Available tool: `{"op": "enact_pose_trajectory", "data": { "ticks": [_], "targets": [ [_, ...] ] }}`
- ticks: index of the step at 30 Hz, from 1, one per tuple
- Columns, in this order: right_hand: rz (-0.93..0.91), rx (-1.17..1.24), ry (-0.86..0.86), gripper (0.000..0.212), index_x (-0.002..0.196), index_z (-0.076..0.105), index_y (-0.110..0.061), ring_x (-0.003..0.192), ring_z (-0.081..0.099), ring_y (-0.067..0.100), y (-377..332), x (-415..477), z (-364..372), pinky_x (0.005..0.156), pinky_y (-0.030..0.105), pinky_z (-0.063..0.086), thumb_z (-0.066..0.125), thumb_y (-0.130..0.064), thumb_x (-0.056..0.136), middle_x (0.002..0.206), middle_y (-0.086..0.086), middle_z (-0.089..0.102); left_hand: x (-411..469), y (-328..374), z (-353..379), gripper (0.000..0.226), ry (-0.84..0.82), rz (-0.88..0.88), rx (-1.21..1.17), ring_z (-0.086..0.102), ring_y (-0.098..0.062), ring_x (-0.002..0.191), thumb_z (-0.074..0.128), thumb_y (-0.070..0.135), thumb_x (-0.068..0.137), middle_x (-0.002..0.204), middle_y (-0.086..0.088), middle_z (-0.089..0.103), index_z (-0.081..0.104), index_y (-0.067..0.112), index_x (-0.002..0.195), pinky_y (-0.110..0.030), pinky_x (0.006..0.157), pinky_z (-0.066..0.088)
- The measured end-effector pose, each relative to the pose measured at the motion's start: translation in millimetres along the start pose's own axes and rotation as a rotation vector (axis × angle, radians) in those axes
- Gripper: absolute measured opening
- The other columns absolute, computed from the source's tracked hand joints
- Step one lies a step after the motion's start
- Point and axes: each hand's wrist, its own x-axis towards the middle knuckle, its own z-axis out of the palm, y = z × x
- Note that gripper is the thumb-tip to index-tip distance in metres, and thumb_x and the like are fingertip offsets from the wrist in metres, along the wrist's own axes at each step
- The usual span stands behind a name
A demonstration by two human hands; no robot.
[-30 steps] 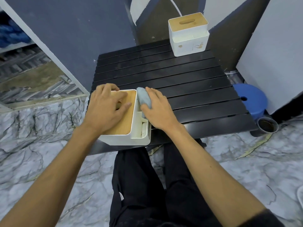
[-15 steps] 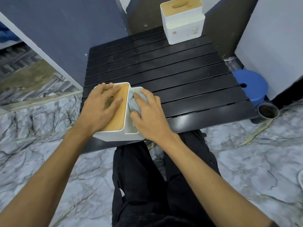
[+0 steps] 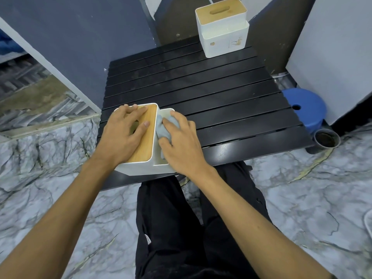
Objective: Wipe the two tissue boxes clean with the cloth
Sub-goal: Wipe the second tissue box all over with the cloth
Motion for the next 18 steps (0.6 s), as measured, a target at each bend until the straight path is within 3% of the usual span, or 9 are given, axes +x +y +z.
{"op": "enact_pose_trajectory", "data": {
  "ticks": [7, 14, 18],
  "targets": [
    [0.046, -0.050, 0.019, 0.051, 0.146, 0.039, -0.011, 0.125, 0.033, 0.032, 0, 40, 1, 0.102, 0.038, 0.036, 0.043, -0.027, 0.099, 0.155, 0.008, 0.027, 0, -1, -1, 0.070, -0.010, 0.002, 0.008, 0.034, -0.023, 0.142, 0.031, 0.062, 0.090, 0.146, -0.003, 0.046, 0.050, 0.024, 0.146, -0.045, 0.115, 0.027],
    [-0.025, -0.033, 0.039, 0.053, 0.137, 0.048, -0.010, 0.115, 0.036, 0.028, -5, 2, 5, 0.099, 0.032, 0.033, 0.032, -0.033, 0.091, 0.151, 0.007, 0.031, 0, 2, 1, 0.062, -0.008, 0.012, 0.021, 0.036, -0.025, 0.135, 0.030, 0.056, 0.094, 0.138, -0.005, 0.043, 0.046, 0.026, 0.146, -0.043, 0.115, 0.026],
    [-0.002, 0.069, 0.051, 0.046, 0.140, 0.041, -0.003, 0.126, 0.030, 0.024, -4, 15, 1, 0.108, 0.039, 0.032, 0.039, -0.019, 0.097, 0.152, 0.012, 0.033, 0, 0, 0, 0.066, -0.016, 0.017, 0.046, 0.036, -0.026, 0.134, 0.027, 0.058, 0.092, 0.137, -0.006, 0.044, 0.045, 0.024, 0.147, -0.043, 0.115, 0.025]
  ]
}}
